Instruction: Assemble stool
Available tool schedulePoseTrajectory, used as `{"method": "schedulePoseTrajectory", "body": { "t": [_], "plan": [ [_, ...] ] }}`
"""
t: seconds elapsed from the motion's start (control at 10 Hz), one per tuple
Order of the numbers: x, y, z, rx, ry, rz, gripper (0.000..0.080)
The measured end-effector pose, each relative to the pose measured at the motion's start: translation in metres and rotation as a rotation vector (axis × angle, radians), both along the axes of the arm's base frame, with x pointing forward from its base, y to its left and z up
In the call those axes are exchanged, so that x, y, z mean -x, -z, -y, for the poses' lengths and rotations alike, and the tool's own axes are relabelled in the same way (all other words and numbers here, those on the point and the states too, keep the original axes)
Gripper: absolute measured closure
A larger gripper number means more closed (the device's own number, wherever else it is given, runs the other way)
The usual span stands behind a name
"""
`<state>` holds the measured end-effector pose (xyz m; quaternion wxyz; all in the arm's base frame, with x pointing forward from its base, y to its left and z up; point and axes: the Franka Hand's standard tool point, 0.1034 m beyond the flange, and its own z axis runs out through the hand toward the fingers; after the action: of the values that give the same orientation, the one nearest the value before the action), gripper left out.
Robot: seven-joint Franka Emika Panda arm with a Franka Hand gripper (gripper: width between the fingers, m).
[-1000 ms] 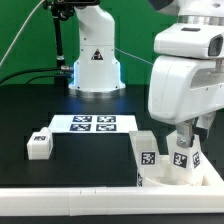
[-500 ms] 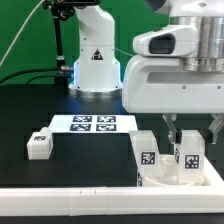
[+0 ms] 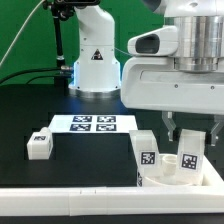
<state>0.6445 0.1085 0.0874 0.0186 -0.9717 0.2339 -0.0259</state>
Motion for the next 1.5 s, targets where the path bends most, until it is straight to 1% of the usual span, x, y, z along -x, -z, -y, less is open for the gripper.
{"method": "schedulePoseTrajectory", "body": {
  "t": [0.1, 0.2, 0.3, 0.4, 0.6, 0.7, 0.8, 1.2, 1.3, 1.4, 1.5],
  "plan": [
    [0.000, 0.000, 0.000, -0.004, 0.050, 0.000, 0.0465],
    [-0.001, 0.000, 0.001, -0.017, 0.215, 0.002, 0.0465],
    [-0.001, 0.000, 0.002, -0.045, 0.379, -0.007, 0.0465],
    [-0.001, 0.000, 0.002, -0.078, 0.534, -0.019, 0.0465],
    [-0.003, 0.000, -0.001, -0.163, 0.855, -0.045, 0.0465],
    [-0.006, 0.000, -0.001, -0.203, 0.967, -0.031, 0.0467],
    [-0.005, 0.000, -0.006, -0.206, 1.001, -0.028, 0.0467],
    [-0.006, 0.000, -0.009, -0.233, 1.220, -0.054, 0.0493],
    [-0.006, -0.001, -0.009, -0.245, 1.314, -0.064, 0.0503],
    [-0.008, -0.001, -0.009, -0.272, 1.489, -0.070, 0.0503],
    [-0.010, 0.000, -0.012, -0.345, 1.629, -0.043, 0.0518]
  ]
}}
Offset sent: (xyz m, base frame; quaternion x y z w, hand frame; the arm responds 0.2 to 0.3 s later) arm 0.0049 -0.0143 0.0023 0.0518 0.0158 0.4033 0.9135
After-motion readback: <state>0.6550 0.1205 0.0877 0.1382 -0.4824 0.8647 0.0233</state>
